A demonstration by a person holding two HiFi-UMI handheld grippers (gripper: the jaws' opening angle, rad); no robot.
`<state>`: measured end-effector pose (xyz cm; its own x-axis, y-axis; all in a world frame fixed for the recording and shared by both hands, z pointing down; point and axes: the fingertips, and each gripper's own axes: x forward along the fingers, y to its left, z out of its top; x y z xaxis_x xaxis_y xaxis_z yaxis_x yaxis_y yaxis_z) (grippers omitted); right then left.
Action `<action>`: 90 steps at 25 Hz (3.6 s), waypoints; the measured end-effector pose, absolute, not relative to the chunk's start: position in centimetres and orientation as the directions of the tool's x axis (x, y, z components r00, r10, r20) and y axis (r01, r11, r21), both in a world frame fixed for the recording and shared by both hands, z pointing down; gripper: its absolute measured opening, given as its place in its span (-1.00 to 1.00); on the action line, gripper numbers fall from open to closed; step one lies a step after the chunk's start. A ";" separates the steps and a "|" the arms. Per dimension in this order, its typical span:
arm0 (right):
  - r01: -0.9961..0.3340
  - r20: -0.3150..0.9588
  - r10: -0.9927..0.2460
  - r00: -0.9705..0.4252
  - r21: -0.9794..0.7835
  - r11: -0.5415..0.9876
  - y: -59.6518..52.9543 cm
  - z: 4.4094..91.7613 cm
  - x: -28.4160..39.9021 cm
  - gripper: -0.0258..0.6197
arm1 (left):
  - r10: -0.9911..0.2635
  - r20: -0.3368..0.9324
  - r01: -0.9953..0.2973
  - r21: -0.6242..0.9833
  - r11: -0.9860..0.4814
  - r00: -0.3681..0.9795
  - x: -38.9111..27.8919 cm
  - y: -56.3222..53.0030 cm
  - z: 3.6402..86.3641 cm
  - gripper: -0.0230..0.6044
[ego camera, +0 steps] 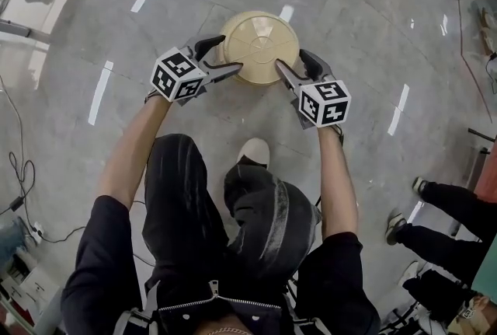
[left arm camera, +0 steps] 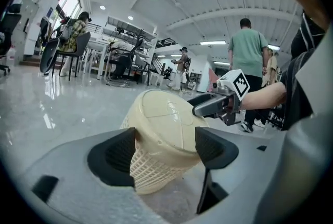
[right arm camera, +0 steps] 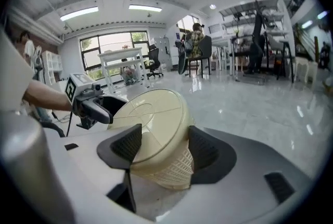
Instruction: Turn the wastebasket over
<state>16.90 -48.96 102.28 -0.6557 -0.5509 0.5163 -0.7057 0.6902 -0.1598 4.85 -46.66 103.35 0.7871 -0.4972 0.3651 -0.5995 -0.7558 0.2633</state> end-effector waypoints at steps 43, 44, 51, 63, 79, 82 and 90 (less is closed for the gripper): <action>-0.440 0.646 -0.300 -0.702 -0.062 0.896 -35.0 106.5 10.4 -0.54 | -0.464 0.304 -0.549 0.340 -0.763 0.832 0.4 -37.5 101.8 0.05; -0.449 0.649 -0.294 -0.701 -0.082 0.890 -34.9 107.1 10.3 -0.63 | -0.465 0.310 -0.554 0.348 -0.756 0.829 0.4 -37.4 102.3 0.04; -0.484 0.652 -0.290 -0.700 -0.135 0.865 -35.0 108.8 10.1 -0.65 | -0.475 0.356 -0.587 0.358 -0.726 0.805 -0.1 -37.5 104.7 0.03; -0.465 0.593 -0.313 -0.742 -0.118 0.878 -40.2 105.9 5.8 -0.65 | -0.615 0.363 -0.714 0.355 -0.603 0.700 -3.0 -39.0 107.1 0.03; -0.198 0.680 -0.261 -0.685 0.170 0.965 -50.7 103.1 -6.2 -0.64 | -0.694 0.388 -0.791 0.376 -0.482 0.607 -7.7 -37.8 109.2 0.02; -0.121 0.711 -0.227 -0.666 0.197 0.973 -50.4 104.2 -7.3 -0.63 | -0.696 0.405 -0.803 0.371 -0.467 0.592 -8.0 -37.6 109.3 0.02; -0.107 0.708 -0.169 -0.686 0.132 0.986 -49.9 104.5 -8.9 -0.66 | -0.719 0.404 -0.817 0.393 -0.421 0.565 -9.3 -37.0 109.5 0.02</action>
<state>-8.90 -49.91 104.50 -0.6856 -0.1689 0.7081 -0.1066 0.9855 0.1318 -9.35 -36.99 109.47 0.5650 -0.7193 0.4042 -0.8175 -0.4214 0.3926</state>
